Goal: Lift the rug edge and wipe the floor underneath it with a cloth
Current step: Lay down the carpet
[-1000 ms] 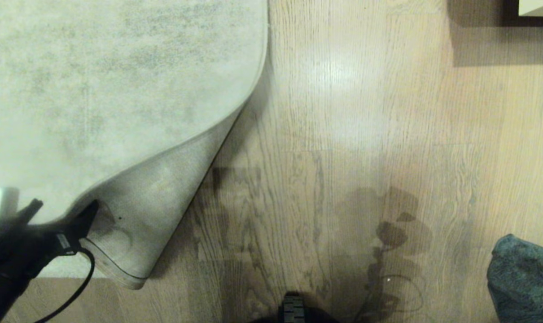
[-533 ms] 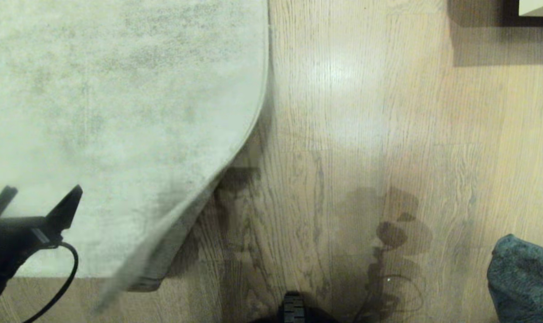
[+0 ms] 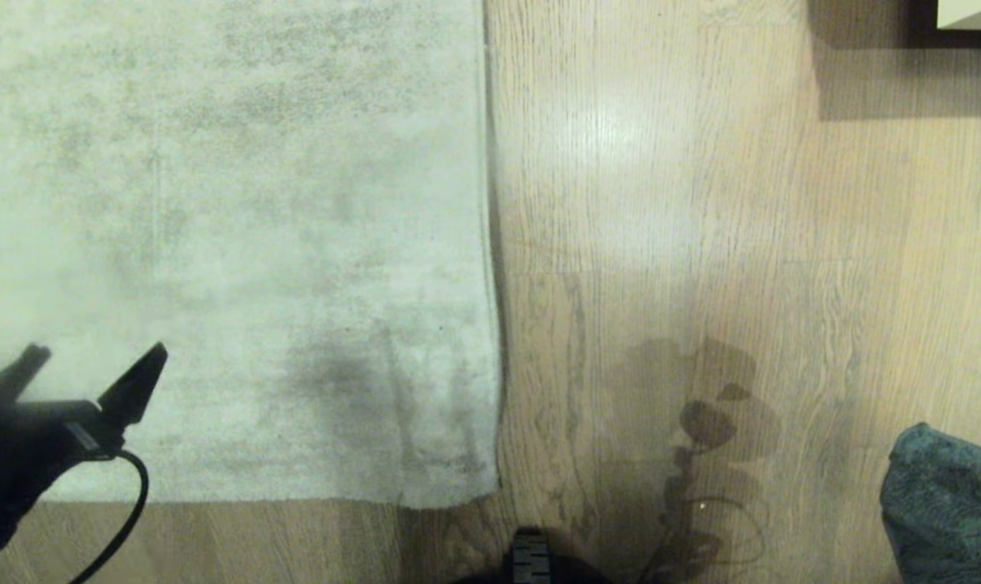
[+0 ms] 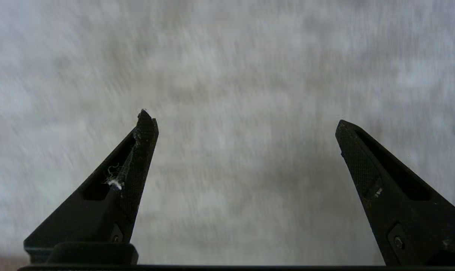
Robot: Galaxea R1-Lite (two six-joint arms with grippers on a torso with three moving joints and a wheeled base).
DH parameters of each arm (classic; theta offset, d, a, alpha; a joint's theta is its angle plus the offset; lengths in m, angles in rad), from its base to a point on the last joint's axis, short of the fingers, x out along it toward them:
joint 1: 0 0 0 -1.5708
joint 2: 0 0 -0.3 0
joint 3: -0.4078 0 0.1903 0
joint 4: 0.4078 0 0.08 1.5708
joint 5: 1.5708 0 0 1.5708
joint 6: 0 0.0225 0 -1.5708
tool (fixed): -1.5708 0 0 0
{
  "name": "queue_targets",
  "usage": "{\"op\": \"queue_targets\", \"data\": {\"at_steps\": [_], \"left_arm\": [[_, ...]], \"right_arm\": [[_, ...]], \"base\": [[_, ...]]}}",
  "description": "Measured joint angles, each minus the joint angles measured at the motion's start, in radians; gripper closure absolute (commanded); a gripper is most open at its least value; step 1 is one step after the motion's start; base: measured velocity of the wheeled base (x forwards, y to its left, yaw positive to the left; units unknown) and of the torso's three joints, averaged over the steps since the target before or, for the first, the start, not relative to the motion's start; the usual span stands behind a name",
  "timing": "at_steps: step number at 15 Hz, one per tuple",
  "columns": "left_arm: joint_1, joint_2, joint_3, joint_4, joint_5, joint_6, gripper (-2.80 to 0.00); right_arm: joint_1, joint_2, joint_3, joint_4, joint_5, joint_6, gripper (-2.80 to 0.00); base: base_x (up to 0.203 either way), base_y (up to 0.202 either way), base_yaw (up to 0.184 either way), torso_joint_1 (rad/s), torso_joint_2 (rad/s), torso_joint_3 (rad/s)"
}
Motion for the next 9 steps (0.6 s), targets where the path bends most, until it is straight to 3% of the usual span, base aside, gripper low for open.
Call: {"op": "queue_targets", "data": {"at_steps": [2,3,9], "left_arm": [[-0.026,-0.022,0.000,0.113,0.000,0.005,-2.80],[-0.043,-0.035,0.000,0.161,0.002,0.006,0.00],[-0.170,-0.104,0.000,0.423,-0.004,0.004,0.00]], "right_arm": [[0.000,0.000,0.000,0.000,0.000,0.000,0.00],[0.000,0.000,0.000,0.000,0.000,0.000,0.00],[0.000,0.000,0.000,0.000,0.000,0.000,0.00]], "base": [[0.000,0.000,0.000,0.000,0.00,0.000],[0.000,0.000,0.000,0.000,0.00,0.000],[0.000,0.000,0.000,0.000,0.00,0.000]]}}
